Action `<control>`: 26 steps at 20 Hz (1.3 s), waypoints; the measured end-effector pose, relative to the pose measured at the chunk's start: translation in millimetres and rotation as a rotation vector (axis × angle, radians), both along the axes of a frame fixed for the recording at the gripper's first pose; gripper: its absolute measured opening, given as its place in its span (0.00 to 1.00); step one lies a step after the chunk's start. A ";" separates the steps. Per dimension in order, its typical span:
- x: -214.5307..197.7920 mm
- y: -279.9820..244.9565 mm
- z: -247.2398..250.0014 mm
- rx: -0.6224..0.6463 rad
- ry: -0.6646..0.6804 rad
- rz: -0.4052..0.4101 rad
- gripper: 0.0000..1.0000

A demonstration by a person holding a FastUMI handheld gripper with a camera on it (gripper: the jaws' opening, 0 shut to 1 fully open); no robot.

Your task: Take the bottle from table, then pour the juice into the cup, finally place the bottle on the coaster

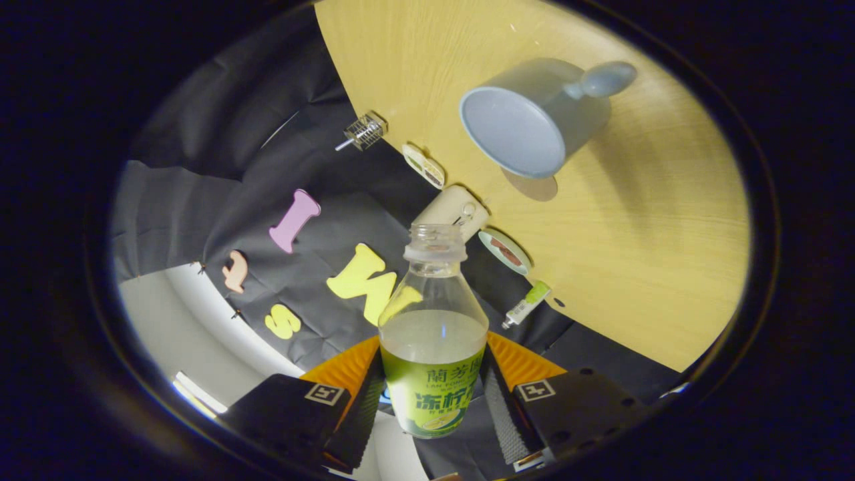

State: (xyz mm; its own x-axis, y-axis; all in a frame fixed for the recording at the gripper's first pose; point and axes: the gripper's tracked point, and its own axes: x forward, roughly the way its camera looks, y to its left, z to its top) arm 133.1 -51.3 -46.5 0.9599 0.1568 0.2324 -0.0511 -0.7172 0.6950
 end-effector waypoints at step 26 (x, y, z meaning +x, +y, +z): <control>-0.8 14.4 -41.7 -0.811 0.087 -0.183 0.79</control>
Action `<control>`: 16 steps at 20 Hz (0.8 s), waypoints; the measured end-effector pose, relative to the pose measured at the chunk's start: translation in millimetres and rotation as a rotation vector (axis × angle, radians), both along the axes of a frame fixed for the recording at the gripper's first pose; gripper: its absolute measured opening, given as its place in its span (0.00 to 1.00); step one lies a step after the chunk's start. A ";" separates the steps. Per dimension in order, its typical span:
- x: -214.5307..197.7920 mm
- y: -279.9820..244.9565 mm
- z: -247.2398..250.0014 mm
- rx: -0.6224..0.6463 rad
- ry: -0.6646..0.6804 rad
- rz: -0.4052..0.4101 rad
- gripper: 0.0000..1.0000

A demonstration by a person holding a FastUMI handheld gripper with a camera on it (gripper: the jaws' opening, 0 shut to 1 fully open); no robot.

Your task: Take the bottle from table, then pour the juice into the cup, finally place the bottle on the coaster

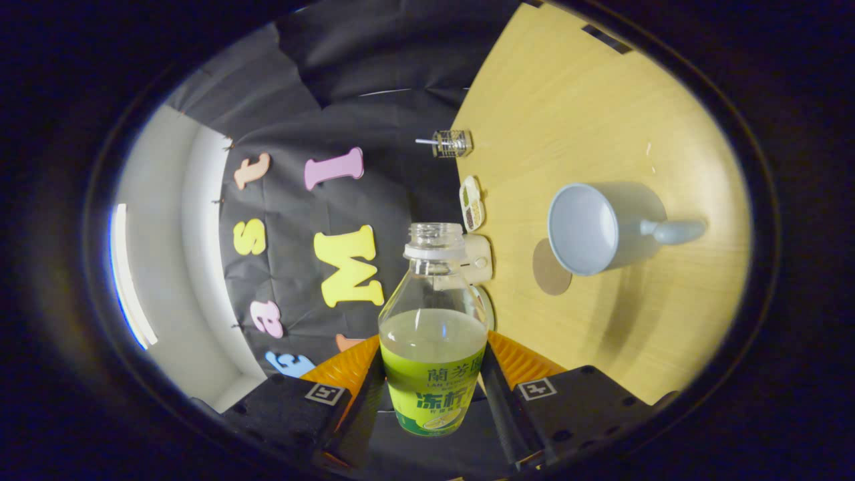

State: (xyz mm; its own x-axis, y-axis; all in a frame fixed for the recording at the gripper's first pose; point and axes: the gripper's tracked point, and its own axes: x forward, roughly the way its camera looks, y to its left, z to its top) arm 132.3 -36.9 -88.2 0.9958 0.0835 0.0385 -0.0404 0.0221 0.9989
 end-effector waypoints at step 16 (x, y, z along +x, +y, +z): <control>-5.4 -11.1 13.1 -1.416 0.078 -0.140 0.80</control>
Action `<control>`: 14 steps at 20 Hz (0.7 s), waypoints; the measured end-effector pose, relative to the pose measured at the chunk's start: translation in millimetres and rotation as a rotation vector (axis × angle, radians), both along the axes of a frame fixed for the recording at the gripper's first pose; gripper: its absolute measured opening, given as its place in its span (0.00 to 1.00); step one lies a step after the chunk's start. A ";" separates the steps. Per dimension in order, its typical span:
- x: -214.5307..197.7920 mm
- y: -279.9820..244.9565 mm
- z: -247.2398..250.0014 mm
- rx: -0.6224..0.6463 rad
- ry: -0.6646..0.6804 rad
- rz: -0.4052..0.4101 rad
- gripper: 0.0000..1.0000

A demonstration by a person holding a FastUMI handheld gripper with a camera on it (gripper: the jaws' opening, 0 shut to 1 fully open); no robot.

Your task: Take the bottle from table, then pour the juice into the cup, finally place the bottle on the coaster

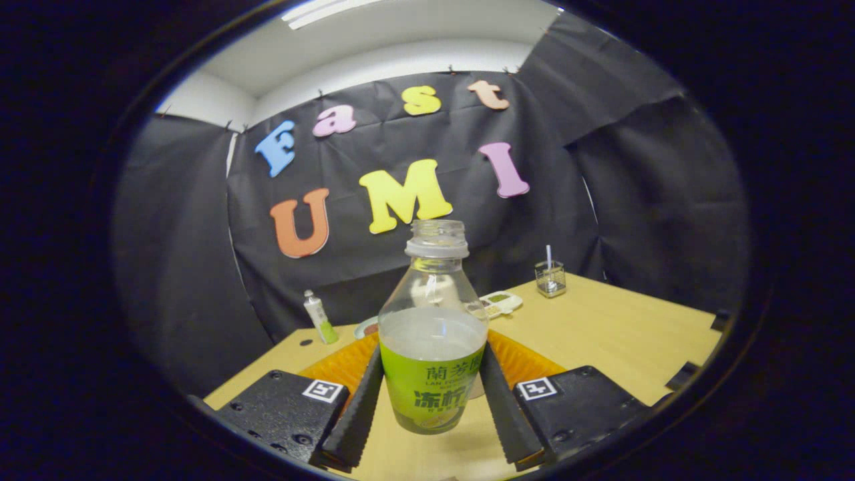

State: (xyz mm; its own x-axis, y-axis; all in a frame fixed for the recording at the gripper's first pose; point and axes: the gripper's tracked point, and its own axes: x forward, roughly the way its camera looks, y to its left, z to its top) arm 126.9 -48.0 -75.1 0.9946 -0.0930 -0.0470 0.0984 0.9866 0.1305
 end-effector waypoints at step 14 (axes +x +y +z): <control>49.0 -0.7 12.2 -0.146 0.022 -0.090 0.80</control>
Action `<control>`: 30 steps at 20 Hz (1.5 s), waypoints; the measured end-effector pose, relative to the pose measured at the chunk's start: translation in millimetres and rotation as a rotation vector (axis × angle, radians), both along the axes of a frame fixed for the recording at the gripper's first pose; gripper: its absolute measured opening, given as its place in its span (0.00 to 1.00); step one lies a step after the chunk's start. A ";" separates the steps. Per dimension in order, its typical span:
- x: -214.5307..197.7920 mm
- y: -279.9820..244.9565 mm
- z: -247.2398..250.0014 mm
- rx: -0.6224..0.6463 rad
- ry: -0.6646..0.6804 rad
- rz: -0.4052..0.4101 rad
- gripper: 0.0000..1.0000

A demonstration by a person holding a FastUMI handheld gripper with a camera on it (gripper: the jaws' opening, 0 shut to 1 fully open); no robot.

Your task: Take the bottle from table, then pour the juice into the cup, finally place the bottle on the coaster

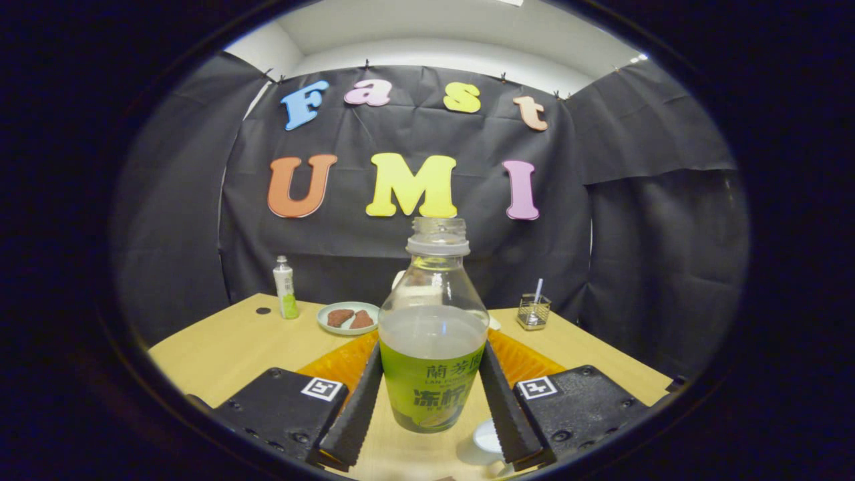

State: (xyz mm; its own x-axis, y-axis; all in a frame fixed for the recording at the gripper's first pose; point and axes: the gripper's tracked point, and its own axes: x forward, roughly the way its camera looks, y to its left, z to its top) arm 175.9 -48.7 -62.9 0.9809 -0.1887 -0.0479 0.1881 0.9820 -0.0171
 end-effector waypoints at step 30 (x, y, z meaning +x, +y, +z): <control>125.3 -17.2 -61.3 0.004 0.046 -0.006 0.87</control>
